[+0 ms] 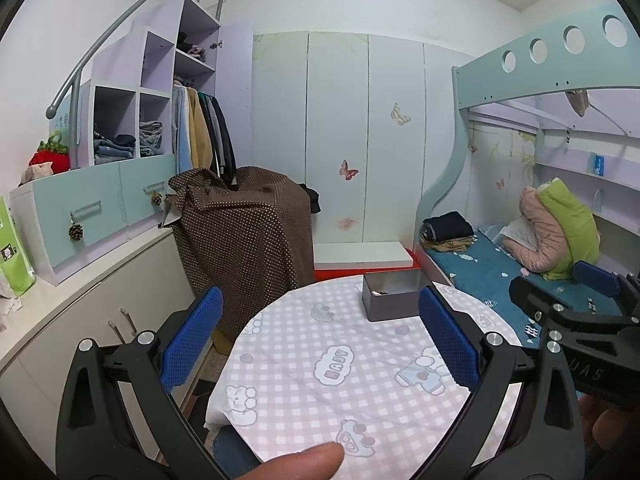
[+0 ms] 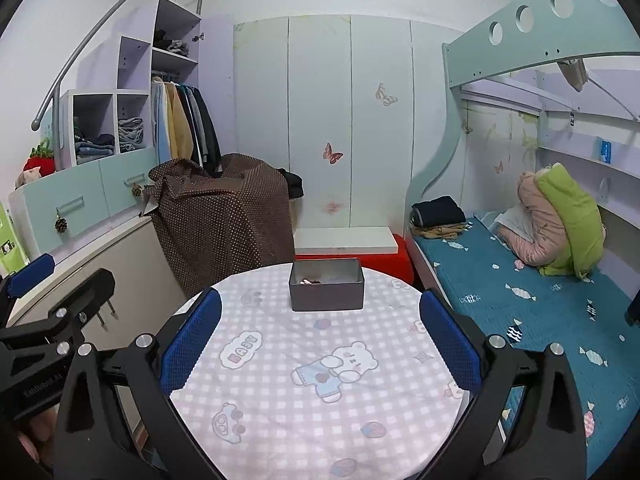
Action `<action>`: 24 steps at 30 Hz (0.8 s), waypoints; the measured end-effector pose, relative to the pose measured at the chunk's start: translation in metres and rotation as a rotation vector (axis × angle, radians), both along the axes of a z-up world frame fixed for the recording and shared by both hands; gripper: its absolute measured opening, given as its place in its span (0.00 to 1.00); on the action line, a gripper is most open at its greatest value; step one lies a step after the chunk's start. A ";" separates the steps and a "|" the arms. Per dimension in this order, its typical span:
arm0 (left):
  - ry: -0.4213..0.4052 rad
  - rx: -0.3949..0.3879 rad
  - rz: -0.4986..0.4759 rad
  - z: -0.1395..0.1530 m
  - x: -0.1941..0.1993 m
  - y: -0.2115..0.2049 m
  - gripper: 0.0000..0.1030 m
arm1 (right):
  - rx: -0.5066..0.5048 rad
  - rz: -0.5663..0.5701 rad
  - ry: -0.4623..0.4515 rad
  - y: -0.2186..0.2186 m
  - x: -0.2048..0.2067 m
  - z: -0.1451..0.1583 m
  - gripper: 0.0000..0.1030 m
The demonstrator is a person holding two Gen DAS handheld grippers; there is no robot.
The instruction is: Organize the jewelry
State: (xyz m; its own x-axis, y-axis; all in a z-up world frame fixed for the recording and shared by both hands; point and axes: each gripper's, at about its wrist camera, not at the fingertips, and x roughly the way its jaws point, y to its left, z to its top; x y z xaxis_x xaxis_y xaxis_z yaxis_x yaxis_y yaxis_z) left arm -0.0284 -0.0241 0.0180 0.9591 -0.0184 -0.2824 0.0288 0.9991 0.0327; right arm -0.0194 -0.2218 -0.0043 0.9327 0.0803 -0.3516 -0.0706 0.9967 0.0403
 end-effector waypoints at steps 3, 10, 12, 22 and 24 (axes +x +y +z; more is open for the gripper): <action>-0.003 -0.006 0.001 0.001 -0.002 0.000 0.95 | 0.000 -0.001 0.001 0.001 0.000 -0.001 0.93; 0.007 -0.008 0.004 0.003 -0.001 0.001 0.95 | 0.001 -0.008 0.007 -0.002 0.000 -0.002 0.93; 0.008 -0.011 0.009 0.003 -0.001 0.002 0.95 | 0.002 -0.009 0.006 -0.001 0.000 -0.002 0.93; 0.008 -0.047 -0.016 0.002 -0.001 0.006 0.95 | 0.002 -0.006 0.017 -0.002 0.003 -0.003 0.93; 0.010 -0.051 -0.018 0.001 -0.001 0.006 0.95 | 0.001 -0.006 0.018 -0.002 0.003 -0.004 0.93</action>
